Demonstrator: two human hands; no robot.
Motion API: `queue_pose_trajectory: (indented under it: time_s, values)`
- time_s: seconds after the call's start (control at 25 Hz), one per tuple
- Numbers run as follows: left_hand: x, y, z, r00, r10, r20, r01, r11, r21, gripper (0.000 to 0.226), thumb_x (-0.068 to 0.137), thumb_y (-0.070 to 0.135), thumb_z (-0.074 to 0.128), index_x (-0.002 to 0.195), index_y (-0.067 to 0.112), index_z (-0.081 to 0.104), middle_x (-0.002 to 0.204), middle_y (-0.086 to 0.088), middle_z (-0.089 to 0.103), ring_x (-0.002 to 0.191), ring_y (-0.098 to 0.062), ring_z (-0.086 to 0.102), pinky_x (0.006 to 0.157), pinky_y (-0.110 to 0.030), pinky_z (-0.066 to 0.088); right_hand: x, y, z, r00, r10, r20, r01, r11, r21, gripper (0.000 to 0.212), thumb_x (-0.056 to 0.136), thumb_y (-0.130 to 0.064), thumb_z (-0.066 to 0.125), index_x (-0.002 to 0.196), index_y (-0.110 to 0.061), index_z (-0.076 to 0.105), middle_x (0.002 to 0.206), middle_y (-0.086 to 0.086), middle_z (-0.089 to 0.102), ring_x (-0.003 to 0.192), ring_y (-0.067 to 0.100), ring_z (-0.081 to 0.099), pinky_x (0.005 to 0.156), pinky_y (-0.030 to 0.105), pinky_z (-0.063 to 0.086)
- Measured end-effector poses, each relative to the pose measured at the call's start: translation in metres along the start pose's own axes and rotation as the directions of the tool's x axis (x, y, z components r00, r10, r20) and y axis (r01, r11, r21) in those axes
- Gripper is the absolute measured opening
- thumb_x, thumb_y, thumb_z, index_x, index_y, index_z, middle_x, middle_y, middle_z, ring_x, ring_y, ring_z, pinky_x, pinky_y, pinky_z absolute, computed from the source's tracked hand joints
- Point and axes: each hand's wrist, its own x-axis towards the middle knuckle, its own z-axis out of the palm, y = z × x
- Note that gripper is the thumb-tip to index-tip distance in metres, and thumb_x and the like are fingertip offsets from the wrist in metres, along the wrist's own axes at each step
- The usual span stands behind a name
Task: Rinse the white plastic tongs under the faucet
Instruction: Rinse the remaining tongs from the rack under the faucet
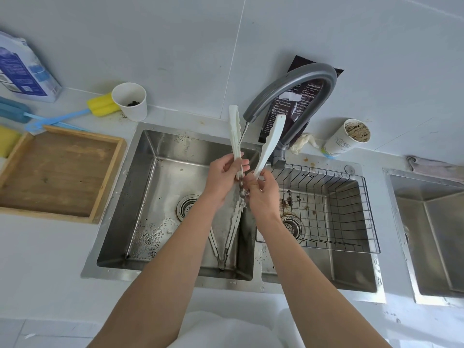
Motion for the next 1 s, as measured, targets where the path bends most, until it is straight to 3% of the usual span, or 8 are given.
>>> queue_pose_trajectory:
  time_s: [0.2,0.32,0.44,0.56,0.68,0.84,1.0]
  values:
    - [0.007,0.009,0.001,1.0,0.012,-0.001,-0.012,0.998,0.063,0.023,0.101,0.015,0.051,0.116,0.004,0.063,0.1,-0.012,0.074,0.091,-0.024,0.073,0.08,-0.037,0.06,-0.001,0.0,-0.005,1.0,-0.019,0.012,0.019,0.999,-0.043,0.026,0.101,-0.029,0.054,0.101,-0.004,0.05,0.085,0.015,0.07,0.054,0.009,0.052,0.05,0.029,0.044]
    - [0.01,0.009,0.013,0.992,0.12,-0.042,-0.102,0.948,0.301,0.014,0.101,0.014,0.048,0.11,0.008,0.057,0.097,-0.007,0.073,0.078,-0.019,0.074,0.072,-0.034,0.061,-0.008,-0.001,-0.006,0.999,-0.044,-0.01,0.043,0.995,-0.094,0.024,0.103,-0.025,0.051,0.096,-0.002,0.048,0.075,0.001,0.067,0.049,-0.001,0.052,0.05,0.025,0.047]
    - [0.01,0.003,0.027,0.975,0.215,-0.057,-0.167,0.875,0.455,0.008,0.103,0.014,0.042,0.105,0.009,0.047,0.091,-0.005,0.065,0.063,-0.015,0.066,0.06,-0.025,0.055,-0.016,0.0,-0.005,0.997,-0.071,-0.008,0.067,0.974,-0.216,0.027,0.105,-0.03,0.044,0.09,-0.008,0.042,0.067,0.002,0.057,0.043,0.005,0.043,0.038,0.018,0.032]
    - [0.013,-0.002,0.034,0.978,0.202,-0.054,-0.156,0.875,0.457,0.01,0.104,0.018,0.037,0.099,0.01,0.042,0.085,-0.005,0.059,0.056,-0.015,0.057,0.053,-0.028,0.051,-0.019,0.002,-0.008,0.995,-0.095,0.026,0.099,0.961,-0.256,0.027,0.106,-0.03,0.04,0.091,-0.007,0.039,0.068,0.003,0.051,0.05,0.013,0.039,0.038,0.017,0.029]
    - [0.019,0.002,0.033,0.981,0.167,-0.102,-0.105,0.889,0.446,0.017,0.105,0.02,0.035,0.109,0.006,0.044,0.089,-0.007,0.061,0.052,-0.009,0.056,0.047,-0.017,0.046,-0.023,0.002,-0.01,0.99,-0.109,0.086,0.128,0.958,-0.258,0.026,0.106,-0.027,0.04,0.093,-0.005,0.041,0.07,0.007,0.053,0.053,0.014,0.042,0.041,0.016,0.03]
    - [0.033,0.03,0.025,0.967,0.184,-0.179,-0.096,0.904,0.416,0.02,0.106,0.02,0.031,0.115,0.008,0.044,0.084,-0.004,0.059,0.051,-0.009,0.054,0.047,-0.018,0.05,-0.04,0.017,-0.014,0.974,-0.136,0.18,0.174,0.96,-0.221,0.027,0.105,-0.033,0.04,0.084,-0.016,0.04,0.082,0.019,0.065,0.064,0.016,0.051,0.056,0.031,0.042]
    - [0.036,0.043,0.024,0.954,0.219,-0.205,-0.127,0.914,0.385,0.022,0.106,0.021,0.028,0.108,0.009,0.046,0.074,-0.001,0.056,0.048,-0.008,0.052,0.045,-0.021,0.05,-0.04,0.011,-0.015,0.975,-0.162,0.153,0.188,0.966,-0.176,0.029,0.104,-0.034,0.041,0.079,-0.019,0.038,0.067,-0.002,0.054,0.053,-0.001,0.045,0.053,0.021,0.04]
